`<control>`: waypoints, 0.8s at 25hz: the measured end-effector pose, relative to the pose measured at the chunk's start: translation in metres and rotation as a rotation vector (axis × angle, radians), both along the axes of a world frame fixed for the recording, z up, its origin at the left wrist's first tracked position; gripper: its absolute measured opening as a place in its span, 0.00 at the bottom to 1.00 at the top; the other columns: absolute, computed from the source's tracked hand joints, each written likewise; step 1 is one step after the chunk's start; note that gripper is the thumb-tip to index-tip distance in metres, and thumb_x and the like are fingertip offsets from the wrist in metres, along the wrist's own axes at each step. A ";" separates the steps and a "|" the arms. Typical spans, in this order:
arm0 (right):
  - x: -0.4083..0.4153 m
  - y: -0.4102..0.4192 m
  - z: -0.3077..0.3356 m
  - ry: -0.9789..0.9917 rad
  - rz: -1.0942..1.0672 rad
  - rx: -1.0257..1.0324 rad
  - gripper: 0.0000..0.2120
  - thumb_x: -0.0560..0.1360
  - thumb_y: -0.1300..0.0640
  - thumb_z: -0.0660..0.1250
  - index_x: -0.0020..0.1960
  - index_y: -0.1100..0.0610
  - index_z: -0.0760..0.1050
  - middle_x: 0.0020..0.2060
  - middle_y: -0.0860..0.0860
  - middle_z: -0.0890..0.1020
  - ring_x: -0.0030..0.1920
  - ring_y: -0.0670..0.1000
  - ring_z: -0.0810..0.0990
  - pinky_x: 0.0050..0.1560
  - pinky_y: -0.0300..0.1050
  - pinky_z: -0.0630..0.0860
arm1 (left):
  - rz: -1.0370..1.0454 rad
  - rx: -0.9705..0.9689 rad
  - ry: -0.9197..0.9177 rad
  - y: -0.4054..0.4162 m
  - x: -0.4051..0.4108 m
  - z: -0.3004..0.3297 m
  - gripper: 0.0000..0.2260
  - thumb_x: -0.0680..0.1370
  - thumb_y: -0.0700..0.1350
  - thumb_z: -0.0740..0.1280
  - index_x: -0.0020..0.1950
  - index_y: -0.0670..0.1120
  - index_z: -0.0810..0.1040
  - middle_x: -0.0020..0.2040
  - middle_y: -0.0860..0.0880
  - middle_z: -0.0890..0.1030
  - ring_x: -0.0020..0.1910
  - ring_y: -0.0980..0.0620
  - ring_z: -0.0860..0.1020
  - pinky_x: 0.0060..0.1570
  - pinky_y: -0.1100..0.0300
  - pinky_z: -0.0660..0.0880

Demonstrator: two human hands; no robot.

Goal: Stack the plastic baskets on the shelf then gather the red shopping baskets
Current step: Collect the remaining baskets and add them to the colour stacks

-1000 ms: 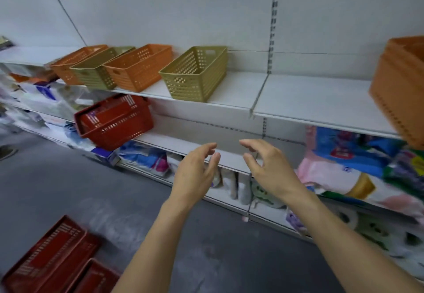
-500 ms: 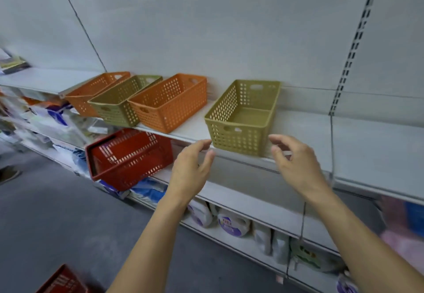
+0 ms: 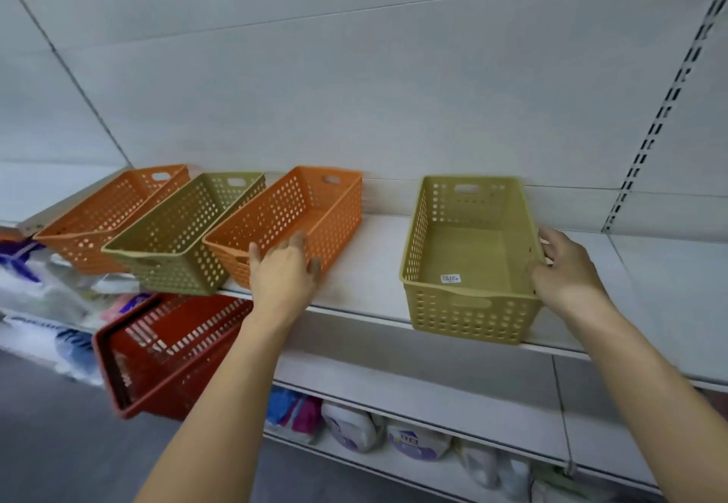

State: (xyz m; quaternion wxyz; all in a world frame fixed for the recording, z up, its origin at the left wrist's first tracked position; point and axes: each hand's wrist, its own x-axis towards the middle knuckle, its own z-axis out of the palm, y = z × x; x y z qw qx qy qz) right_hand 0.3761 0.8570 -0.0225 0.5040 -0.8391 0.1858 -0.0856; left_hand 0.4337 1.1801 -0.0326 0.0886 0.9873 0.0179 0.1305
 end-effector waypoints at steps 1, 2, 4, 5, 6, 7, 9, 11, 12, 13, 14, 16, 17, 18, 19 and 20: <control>-0.003 0.007 0.000 -0.003 -0.024 0.015 0.21 0.74 0.63 0.59 0.63 0.45 0.72 0.54 0.48 0.77 0.55 0.53 0.76 0.59 0.58 0.75 | -0.037 -0.012 0.005 0.008 0.005 0.002 0.17 0.78 0.45 0.62 0.66 0.44 0.74 0.55 0.37 0.83 0.56 0.36 0.80 0.65 0.44 0.67; -0.009 0.015 -0.001 0.005 -0.041 0.029 0.22 0.73 0.62 0.60 0.63 0.46 0.72 0.57 0.49 0.78 0.56 0.52 0.76 0.59 0.58 0.75 | -0.076 -0.040 0.016 0.011 0.004 0.006 0.15 0.78 0.44 0.61 0.64 0.46 0.76 0.54 0.37 0.84 0.54 0.35 0.80 0.58 0.45 0.72; -0.013 0.033 -0.003 -0.010 -0.097 0.054 0.23 0.69 0.58 0.60 0.64 0.47 0.71 0.62 0.50 0.78 0.59 0.54 0.77 0.60 0.58 0.75 | -0.161 -0.058 0.036 0.010 -0.001 0.013 0.14 0.79 0.44 0.61 0.63 0.49 0.77 0.54 0.38 0.83 0.54 0.34 0.80 0.51 0.46 0.75; -0.015 0.042 0.000 -0.019 -0.121 0.061 0.24 0.69 0.58 0.61 0.65 0.47 0.71 0.63 0.51 0.78 0.59 0.55 0.78 0.60 0.58 0.75 | -0.201 -0.048 0.048 0.008 -0.008 0.014 0.14 0.79 0.45 0.60 0.63 0.49 0.77 0.55 0.39 0.83 0.54 0.35 0.80 0.50 0.46 0.75; -0.020 0.044 -0.001 -0.021 -0.130 0.067 0.24 0.70 0.59 0.62 0.66 0.49 0.70 0.62 0.51 0.78 0.59 0.55 0.78 0.60 0.58 0.74 | -0.226 -0.037 0.056 0.002 -0.016 0.016 0.14 0.79 0.46 0.60 0.63 0.49 0.77 0.56 0.40 0.83 0.55 0.35 0.80 0.50 0.47 0.75; -0.024 0.044 -0.001 -0.004 -0.133 0.050 0.24 0.72 0.61 0.62 0.67 0.50 0.70 0.62 0.52 0.79 0.58 0.55 0.78 0.60 0.58 0.74 | -0.247 -0.026 0.068 -0.006 -0.026 0.019 0.13 0.80 0.47 0.60 0.63 0.49 0.77 0.56 0.41 0.83 0.55 0.36 0.80 0.49 0.47 0.75; -0.027 0.088 -0.005 -0.002 -0.211 0.017 0.25 0.73 0.63 0.61 0.69 0.53 0.68 0.63 0.52 0.78 0.59 0.56 0.77 0.61 0.59 0.73 | -0.388 -0.038 0.080 0.030 -0.029 0.021 0.13 0.80 0.50 0.60 0.62 0.50 0.77 0.56 0.43 0.83 0.54 0.37 0.80 0.49 0.48 0.76; -0.034 0.088 -0.002 0.034 -0.207 -0.023 0.27 0.72 0.62 0.61 0.70 0.53 0.66 0.64 0.54 0.77 0.61 0.57 0.77 0.60 0.60 0.73 | -0.436 -0.092 0.084 0.030 -0.032 0.027 0.15 0.80 0.54 0.60 0.62 0.51 0.78 0.56 0.47 0.84 0.55 0.41 0.81 0.51 0.48 0.78; -0.035 0.089 0.000 0.054 -0.210 -0.051 0.28 0.71 0.61 0.61 0.70 0.53 0.66 0.63 0.55 0.78 0.60 0.58 0.77 0.60 0.59 0.74 | -0.435 -0.154 0.054 0.038 -0.025 0.033 0.16 0.79 0.56 0.61 0.63 0.52 0.77 0.57 0.48 0.84 0.57 0.42 0.80 0.53 0.48 0.77; -0.032 0.091 0.002 0.078 -0.217 -0.077 0.28 0.70 0.60 0.61 0.70 0.52 0.67 0.60 0.55 0.79 0.58 0.58 0.78 0.58 0.58 0.75 | -0.419 -0.205 0.009 0.050 -0.013 0.036 0.17 0.79 0.56 0.62 0.66 0.52 0.76 0.60 0.47 0.83 0.59 0.43 0.79 0.55 0.48 0.77; -0.029 0.096 0.005 0.111 -0.211 -0.097 0.27 0.70 0.59 0.61 0.69 0.51 0.68 0.57 0.55 0.80 0.55 0.59 0.79 0.56 0.57 0.76 | -0.383 -0.218 -0.018 0.066 0.004 0.037 0.19 0.79 0.55 0.63 0.68 0.50 0.74 0.63 0.46 0.81 0.63 0.42 0.77 0.57 0.48 0.75; -0.030 0.103 0.010 0.155 -0.197 -0.150 0.24 0.71 0.62 0.60 0.66 0.50 0.70 0.51 0.55 0.80 0.51 0.59 0.79 0.53 0.54 0.76 | -0.288 -0.205 0.064 0.099 0.042 0.036 0.23 0.79 0.52 0.64 0.72 0.46 0.69 0.68 0.41 0.76 0.67 0.39 0.73 0.61 0.47 0.72; -0.030 0.102 0.008 0.158 -0.199 -0.163 0.23 0.72 0.64 0.59 0.65 0.50 0.71 0.49 0.55 0.80 0.49 0.59 0.78 0.52 0.54 0.76 | -0.231 -0.206 0.153 0.110 0.056 0.033 0.24 0.79 0.51 0.65 0.73 0.44 0.67 0.69 0.39 0.74 0.68 0.38 0.72 0.62 0.46 0.71; -0.030 0.102 0.008 0.169 -0.210 -0.175 0.24 0.71 0.65 0.58 0.64 0.49 0.72 0.48 0.54 0.80 0.49 0.59 0.79 0.51 0.54 0.77 | -0.187 -0.214 0.249 0.117 0.064 0.030 0.24 0.79 0.49 0.64 0.73 0.43 0.66 0.69 0.38 0.74 0.67 0.37 0.73 0.62 0.47 0.70; -0.030 0.101 0.007 0.165 -0.222 -0.186 0.25 0.70 0.65 0.57 0.64 0.48 0.72 0.47 0.54 0.81 0.48 0.58 0.79 0.51 0.54 0.77 | -0.166 -0.243 0.329 0.121 0.069 0.024 0.22 0.80 0.47 0.64 0.72 0.43 0.67 0.68 0.37 0.75 0.65 0.37 0.74 0.61 0.48 0.71; -0.030 0.100 0.005 0.163 -0.234 -0.192 0.26 0.69 0.65 0.57 0.64 0.47 0.73 0.48 0.54 0.82 0.48 0.58 0.80 0.51 0.55 0.78 | -0.162 -0.293 0.368 0.124 0.070 0.019 0.19 0.80 0.45 0.63 0.70 0.43 0.69 0.66 0.37 0.76 0.63 0.36 0.76 0.61 0.49 0.73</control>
